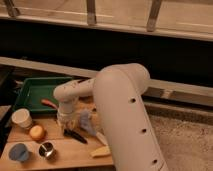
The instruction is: Place brush in paper cup
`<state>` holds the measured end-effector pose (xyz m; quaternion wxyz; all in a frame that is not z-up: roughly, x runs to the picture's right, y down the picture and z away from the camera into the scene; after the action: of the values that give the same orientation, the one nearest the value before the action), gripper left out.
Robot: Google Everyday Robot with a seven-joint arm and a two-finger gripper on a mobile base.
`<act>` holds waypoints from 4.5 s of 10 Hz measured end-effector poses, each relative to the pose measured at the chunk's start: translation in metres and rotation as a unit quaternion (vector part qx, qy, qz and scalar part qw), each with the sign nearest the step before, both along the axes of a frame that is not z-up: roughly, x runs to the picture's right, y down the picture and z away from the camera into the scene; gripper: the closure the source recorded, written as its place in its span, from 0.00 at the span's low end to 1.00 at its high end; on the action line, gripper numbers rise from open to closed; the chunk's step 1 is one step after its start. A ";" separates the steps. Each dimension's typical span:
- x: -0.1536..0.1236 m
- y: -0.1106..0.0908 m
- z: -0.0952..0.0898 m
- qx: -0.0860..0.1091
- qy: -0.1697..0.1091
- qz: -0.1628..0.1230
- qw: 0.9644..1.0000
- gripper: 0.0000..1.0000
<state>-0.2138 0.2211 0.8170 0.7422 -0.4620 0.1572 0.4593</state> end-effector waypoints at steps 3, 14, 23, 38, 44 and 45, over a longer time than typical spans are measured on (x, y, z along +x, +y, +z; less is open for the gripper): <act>-0.001 -0.002 -0.003 0.021 0.000 0.012 1.000 1.00; -0.053 -0.062 -0.090 0.130 -0.116 -0.030 0.984 1.00; -0.118 -0.125 -0.091 0.180 -0.351 -0.068 0.917 1.00; -0.128 -0.102 -0.075 0.138 -0.368 -0.121 0.911 1.00; -0.164 -0.116 -0.082 0.148 -0.401 -0.162 0.889 1.00; -0.167 -0.114 -0.082 0.146 -0.405 -0.165 0.887 1.00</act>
<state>-0.3806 0.1068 0.7353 0.8657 -0.4614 -0.1517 0.1206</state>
